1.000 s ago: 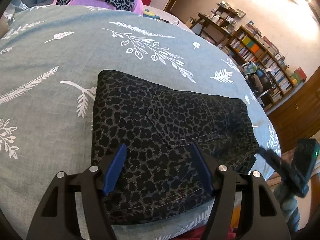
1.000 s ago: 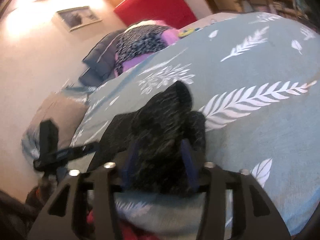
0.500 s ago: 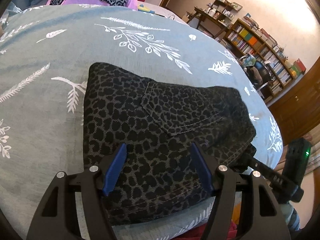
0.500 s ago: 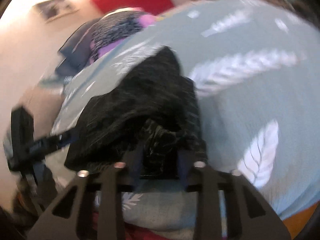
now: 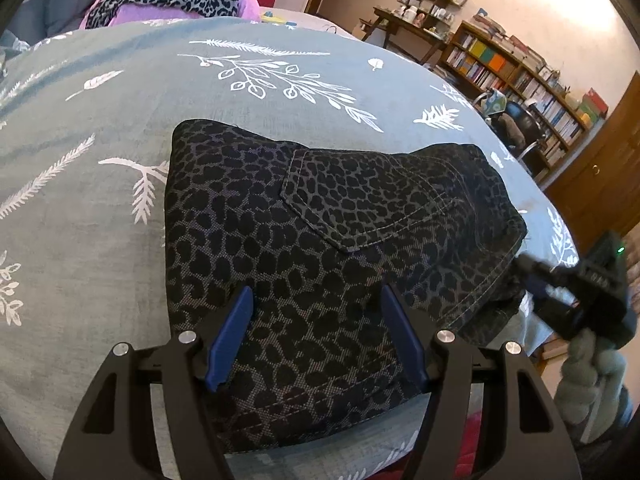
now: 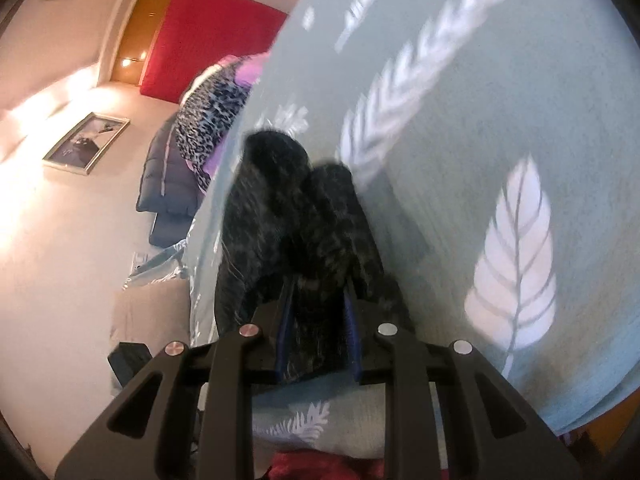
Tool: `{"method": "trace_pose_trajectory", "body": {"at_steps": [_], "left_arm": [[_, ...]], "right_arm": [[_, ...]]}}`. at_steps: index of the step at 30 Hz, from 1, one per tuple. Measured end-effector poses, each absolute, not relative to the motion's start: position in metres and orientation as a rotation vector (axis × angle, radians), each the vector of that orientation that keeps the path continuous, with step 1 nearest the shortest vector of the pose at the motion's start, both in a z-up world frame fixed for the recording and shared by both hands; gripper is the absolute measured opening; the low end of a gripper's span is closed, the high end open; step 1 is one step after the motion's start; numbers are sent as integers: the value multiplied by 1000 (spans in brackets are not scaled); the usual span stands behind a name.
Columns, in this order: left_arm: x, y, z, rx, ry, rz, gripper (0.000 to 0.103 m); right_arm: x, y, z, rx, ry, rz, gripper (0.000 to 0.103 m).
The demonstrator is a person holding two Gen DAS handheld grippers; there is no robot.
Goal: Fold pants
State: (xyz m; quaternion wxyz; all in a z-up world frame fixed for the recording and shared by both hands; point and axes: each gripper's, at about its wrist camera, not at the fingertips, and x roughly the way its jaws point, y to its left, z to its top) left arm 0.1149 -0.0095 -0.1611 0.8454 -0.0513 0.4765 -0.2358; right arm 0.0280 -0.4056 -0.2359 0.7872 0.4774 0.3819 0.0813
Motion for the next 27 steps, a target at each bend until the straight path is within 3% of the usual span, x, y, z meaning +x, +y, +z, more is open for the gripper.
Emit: {"method": "trace_pose_trajectory", "body": {"at_steps": [10, 12, 17, 20, 22, 27], "left_arm": [[118, -10, -158, -136, 1020, -487, 66], [119, -8, -157, -148, 1024, -490, 66], [124, -3, -158, -176, 1031, -495, 66], [124, -3, -158, -178, 1028, -494, 66], [124, -2, -158, -180, 1027, -496, 66], [126, 3, -157, -194, 1030, -494, 66]], "right_arm": [[58, -407, -216, 945, 787, 229, 26], [63, -403, -209, 919, 777, 216, 18], [69, -398, -192, 893, 758, 290, 18], [74, -398, -194, 923, 776, 293, 28], [75, -399, -200, 969, 789, 286, 44], [69, -399, -206, 1036, 775, 308, 45]]}}
